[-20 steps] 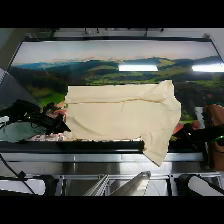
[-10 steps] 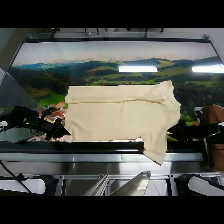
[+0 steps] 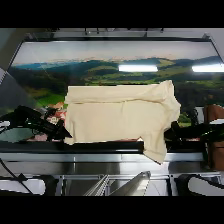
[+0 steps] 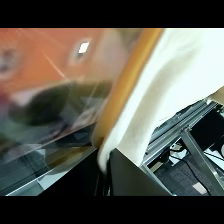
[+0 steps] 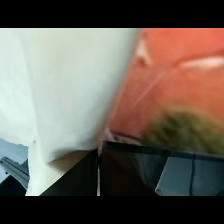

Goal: Fold the shirts.

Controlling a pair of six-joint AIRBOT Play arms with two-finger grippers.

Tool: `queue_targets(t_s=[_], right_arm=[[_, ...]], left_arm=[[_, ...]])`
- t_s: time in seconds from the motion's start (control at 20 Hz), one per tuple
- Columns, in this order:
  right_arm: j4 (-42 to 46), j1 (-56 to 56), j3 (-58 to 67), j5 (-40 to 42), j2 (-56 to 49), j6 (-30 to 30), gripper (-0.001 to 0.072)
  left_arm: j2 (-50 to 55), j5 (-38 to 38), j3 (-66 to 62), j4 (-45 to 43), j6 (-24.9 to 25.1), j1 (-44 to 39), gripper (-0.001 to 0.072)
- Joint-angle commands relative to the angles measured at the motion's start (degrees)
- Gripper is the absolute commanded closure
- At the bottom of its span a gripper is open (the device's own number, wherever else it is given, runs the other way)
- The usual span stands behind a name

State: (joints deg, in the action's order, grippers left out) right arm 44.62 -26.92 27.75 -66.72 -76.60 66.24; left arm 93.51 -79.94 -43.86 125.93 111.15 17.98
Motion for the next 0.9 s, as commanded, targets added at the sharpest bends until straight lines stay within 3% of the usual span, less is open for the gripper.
queue_targets(t_s=[0.0, 0.35, 0.7, 0.85], right_arm=[[0.42, -5.75, 0.39, -4.87, 8.63, 3.34, 0.0683], [0.57, -22.16, 0.68, -9.88, 35.54, 6.23, 0.0682], [0.31, -21.03, -3.32, -14.75, 36.00, 6.19, 0.0681], [-1.55, -20.74, -4.26, -14.78, 36.26, 5.22, 0.0681]], left_arm=[[-0.76, -0.55, 0.00, -1.73, 0.11, -0.04, 0.0687], [-9.38, -1.53, -4.26, -1.27, 0.28, 5.77, 0.0687], [-8.87, 0.42, -1.46, -1.36, 1.53, 3.13, 0.0686], [-6.10, -4.02, -3.56, -1.25, 1.53, 0.83, 0.0686]])
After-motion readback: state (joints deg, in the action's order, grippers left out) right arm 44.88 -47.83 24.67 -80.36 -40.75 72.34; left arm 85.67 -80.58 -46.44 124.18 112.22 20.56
